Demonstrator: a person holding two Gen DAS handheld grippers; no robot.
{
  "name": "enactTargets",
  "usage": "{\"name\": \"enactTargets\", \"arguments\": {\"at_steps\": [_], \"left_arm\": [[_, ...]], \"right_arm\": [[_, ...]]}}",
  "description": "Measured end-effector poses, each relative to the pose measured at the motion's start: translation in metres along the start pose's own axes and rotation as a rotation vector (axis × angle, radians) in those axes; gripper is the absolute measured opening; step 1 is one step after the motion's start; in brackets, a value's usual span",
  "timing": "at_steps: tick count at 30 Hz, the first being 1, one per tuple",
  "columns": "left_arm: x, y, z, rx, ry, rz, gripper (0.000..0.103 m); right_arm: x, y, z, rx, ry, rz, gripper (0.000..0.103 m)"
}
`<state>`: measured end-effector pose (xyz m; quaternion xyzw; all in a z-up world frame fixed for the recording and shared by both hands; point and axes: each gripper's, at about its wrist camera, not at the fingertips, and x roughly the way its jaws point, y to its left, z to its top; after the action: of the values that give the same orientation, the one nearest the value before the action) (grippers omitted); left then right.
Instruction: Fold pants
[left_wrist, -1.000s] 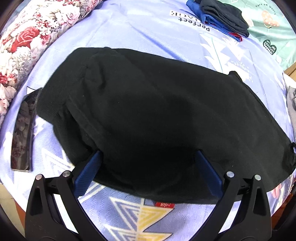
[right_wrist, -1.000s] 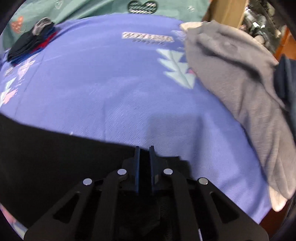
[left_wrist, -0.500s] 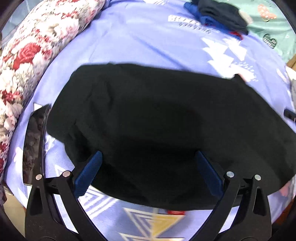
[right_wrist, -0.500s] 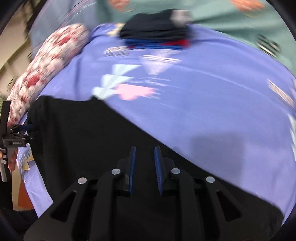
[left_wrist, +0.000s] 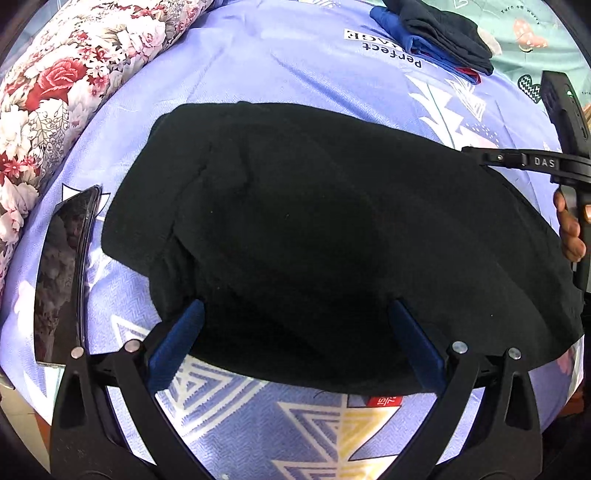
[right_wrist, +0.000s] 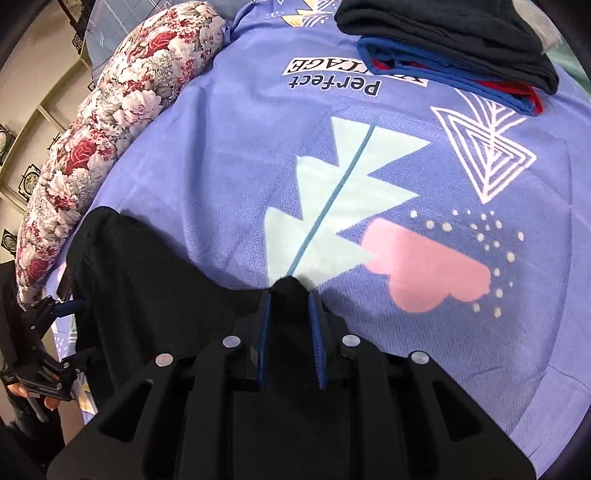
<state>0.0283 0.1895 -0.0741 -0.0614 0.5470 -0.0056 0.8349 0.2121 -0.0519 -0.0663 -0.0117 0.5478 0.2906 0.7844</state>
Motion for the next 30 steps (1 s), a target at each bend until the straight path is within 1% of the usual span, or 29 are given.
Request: {"name": "enactTargets", "arguments": {"at_steps": [3, 8, 10, 11, 12, 13, 14, 15, 16, 18, 20, 22, 23, 24, 26, 28, 30], "left_arm": [[-0.002, 0.004, -0.002, -0.008, -0.001, -0.012, 0.101], [-0.004, 0.008, -0.001, -0.028, -0.004, -0.038, 0.101], [-0.003, 0.007, 0.0, -0.031, -0.002, -0.036, 0.101], [-0.003, 0.006, 0.0, -0.031, -0.002, -0.034, 0.101], [-0.003, 0.006, 0.0, -0.032, -0.001, -0.032, 0.101], [-0.003, 0.006, 0.0, -0.031, -0.001, -0.031, 0.101], [-0.004, 0.005, 0.0, -0.031, 0.0, -0.031, 0.101], [-0.004, 0.006, 0.0, -0.029, 0.001, -0.031, 0.101], [-0.004, 0.005, 0.0, -0.026, 0.002, -0.032, 0.101], [-0.003, 0.005, 0.001, -0.023, 0.007, -0.029, 0.101], [-0.003, 0.004, 0.001, -0.019, 0.008, -0.023, 0.101], [-0.001, 0.002, 0.002, -0.011, 0.007, -0.017, 0.101], [0.0, 0.002, 0.002, -0.007, 0.006, -0.014, 0.101], [0.001, 0.002, 0.002, -0.004, 0.007, -0.012, 0.101], [0.0, 0.002, 0.003, -0.006, 0.012, -0.011, 0.101], [-0.004, 0.004, 0.003, -0.021, 0.011, -0.023, 0.101], [-0.015, 0.009, 0.004, -0.05, -0.002, -0.05, 0.101]], "right_arm": [[0.005, 0.001, 0.004, 0.001, 0.007, 0.003, 0.02], [0.003, 0.006, 0.005, -0.011, 0.018, 0.034, 0.024], [0.005, 0.008, 0.004, -0.018, 0.026, 0.035, 0.024], [0.006, 0.01, 0.004, -0.029, 0.03, 0.032, 0.02], [0.007, 0.014, 0.003, -0.047, 0.036, 0.02, 0.017], [0.008, 0.015, 0.003, -0.059, 0.035, 0.001, 0.007], [0.008, 0.014, 0.003, -0.056, 0.038, -0.015, 0.005], [0.007, 0.013, 0.003, -0.051, 0.037, -0.013, 0.004], [0.006, 0.014, 0.003, -0.063, 0.025, -0.03, 0.004], [0.001, 0.016, 0.005, -0.072, -0.017, -0.089, 0.003], [-0.007, 0.018, 0.01, -0.069, -0.059, -0.108, 0.003], [-0.005, 0.023, 0.01, -0.12, -0.094, -0.177, 0.002], [0.004, 0.023, 0.009, -0.137, -0.082, -0.217, 0.001], [0.01, 0.021, 0.008, -0.137, -0.082, -0.238, 0.001], [0.016, 0.017, 0.006, -0.152, -0.1, -0.324, 0.0], [0.012, 0.012, 0.006, -0.125, -0.101, -0.309, 0.0], [-0.009, 0.006, 0.002, -0.076, -0.153, -0.248, 0.005]]}}
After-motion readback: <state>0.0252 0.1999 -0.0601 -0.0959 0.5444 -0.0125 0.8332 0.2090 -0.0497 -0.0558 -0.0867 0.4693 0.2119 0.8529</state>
